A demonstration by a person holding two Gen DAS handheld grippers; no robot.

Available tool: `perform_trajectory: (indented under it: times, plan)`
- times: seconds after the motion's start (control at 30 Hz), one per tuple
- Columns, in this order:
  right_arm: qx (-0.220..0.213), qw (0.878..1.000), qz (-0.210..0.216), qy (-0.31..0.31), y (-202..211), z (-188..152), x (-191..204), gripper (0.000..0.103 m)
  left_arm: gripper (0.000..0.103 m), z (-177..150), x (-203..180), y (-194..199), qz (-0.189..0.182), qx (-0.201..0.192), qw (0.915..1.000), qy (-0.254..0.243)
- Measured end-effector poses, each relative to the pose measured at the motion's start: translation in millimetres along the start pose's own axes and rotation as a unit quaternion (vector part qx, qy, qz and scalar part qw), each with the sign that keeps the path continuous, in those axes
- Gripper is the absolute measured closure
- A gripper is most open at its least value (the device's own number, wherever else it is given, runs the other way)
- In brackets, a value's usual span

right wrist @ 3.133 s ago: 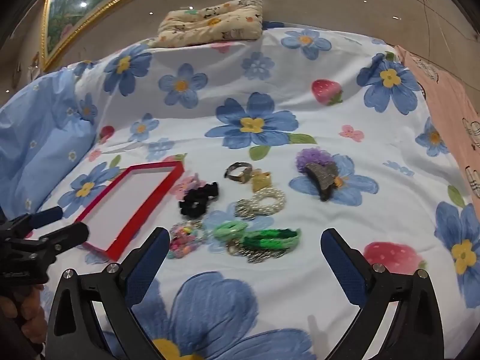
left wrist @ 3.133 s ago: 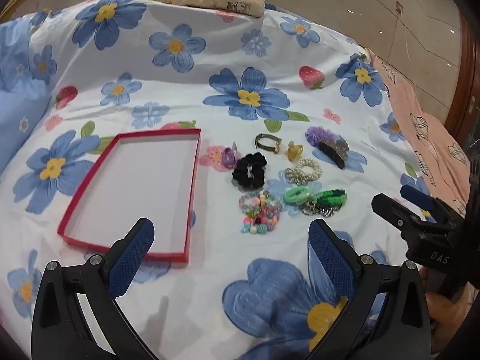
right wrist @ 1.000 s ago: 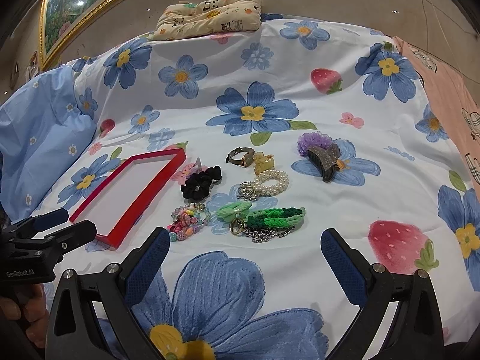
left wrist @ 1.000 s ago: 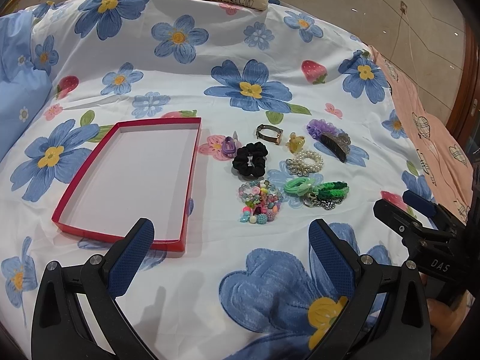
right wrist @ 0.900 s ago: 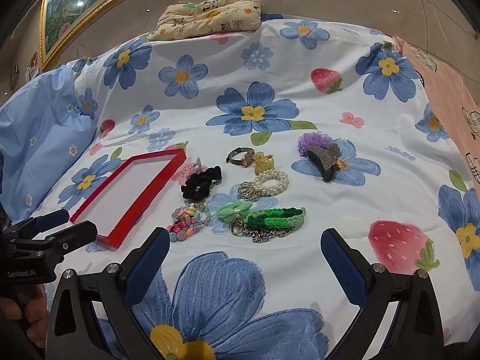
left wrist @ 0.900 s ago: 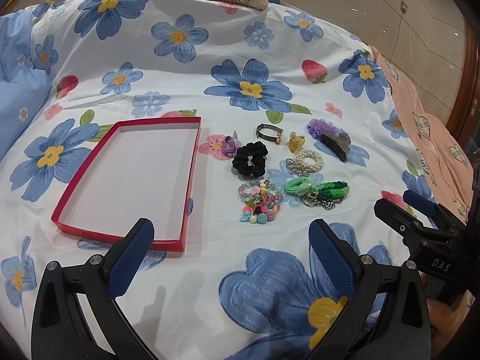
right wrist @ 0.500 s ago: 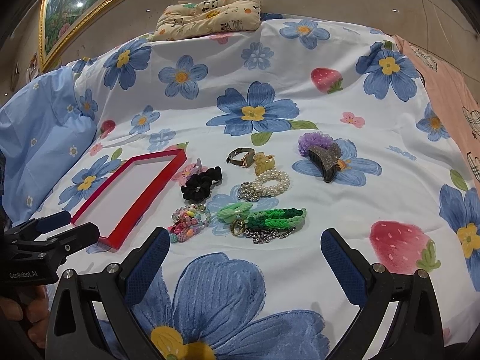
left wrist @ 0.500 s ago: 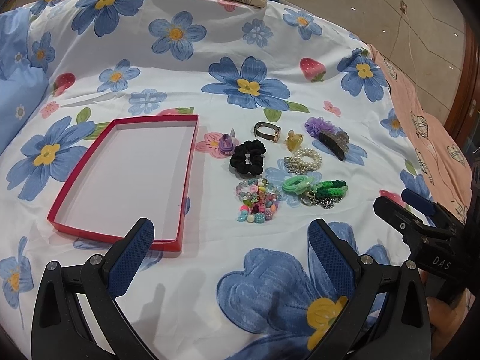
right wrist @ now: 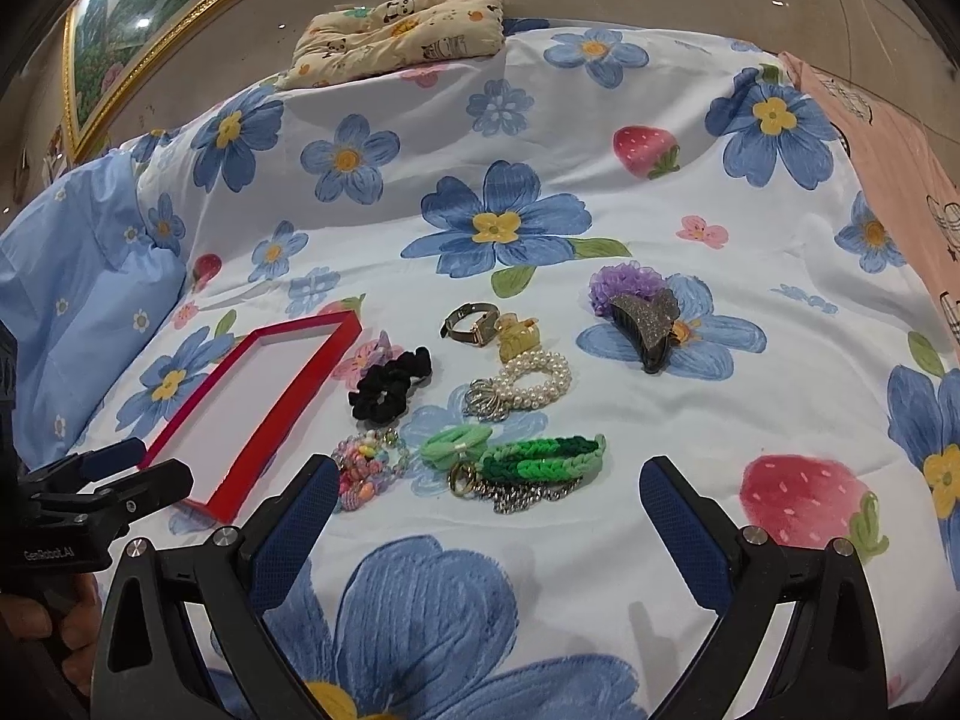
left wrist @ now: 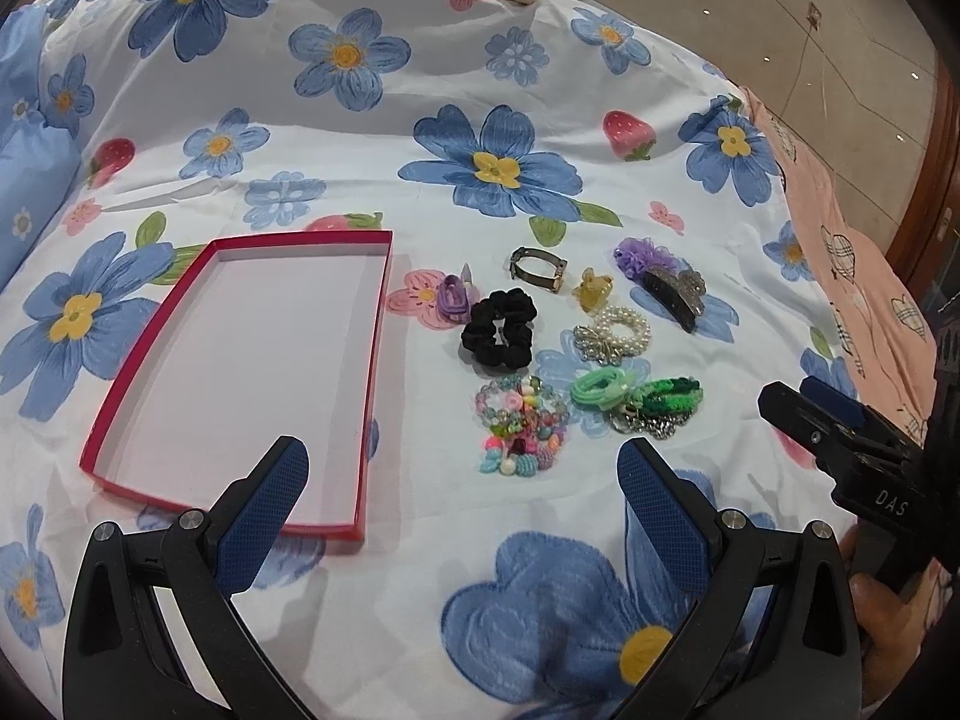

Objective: Organize jewelry
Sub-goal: 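Grasp the black scrunchie with the left tool while the right tool grasps the yellow clip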

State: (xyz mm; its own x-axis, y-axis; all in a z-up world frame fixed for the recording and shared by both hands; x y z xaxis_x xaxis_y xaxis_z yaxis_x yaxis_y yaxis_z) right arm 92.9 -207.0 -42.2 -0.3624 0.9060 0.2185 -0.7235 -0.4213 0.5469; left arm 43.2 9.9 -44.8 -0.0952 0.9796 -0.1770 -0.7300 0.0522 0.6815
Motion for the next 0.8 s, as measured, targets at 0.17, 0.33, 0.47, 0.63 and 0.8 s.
perform_trajectory:
  times: [0.17,0.33,0.47,0.63,0.8]
  plan:
    - [0.008,1.0,0.012,-0.006,-13.4,12.7,-1.2,0.003,0.0,14.8,3.3,-15.1,-0.007,0.014,0.9999,-0.001]
    - [0.026,0.999,0.02,-0.014,-38.2,23.7,-5.9,0.013,0.006,31.8,0.6,-32.4,-0.009,0.024,0.9996,-0.013]
    - [0.047,0.998,0.03,-0.022,-63.1,33.3,-13.3,0.021,0.014,44.4,-1.5,-54.7,-0.018,0.046,0.9986,-0.019]
    - [0.071,0.997,0.033,-0.024,-95.7,45.3,-22.8,0.026,0.017,56.4,-2.5,-82.4,-0.028,0.067,0.9972,-0.016]
    - [0.112,0.993,0.024,-0.021,-129.7,45.5,-34.8,0.029,0.021,62.9,-4.5,-116.2,-0.035,0.098,0.9945,-0.012]
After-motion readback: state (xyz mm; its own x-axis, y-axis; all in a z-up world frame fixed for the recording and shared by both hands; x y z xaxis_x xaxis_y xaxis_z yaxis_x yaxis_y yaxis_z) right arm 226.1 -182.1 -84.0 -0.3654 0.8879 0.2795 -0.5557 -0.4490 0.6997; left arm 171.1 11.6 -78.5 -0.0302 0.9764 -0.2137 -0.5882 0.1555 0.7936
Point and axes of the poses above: each gripper's, at about its wrist camera, not at the fingertips, and y roughly against the way its jaws point, x to its left, z to its top, the point moved 3 cm from there along -y, roughly the way its jaws point
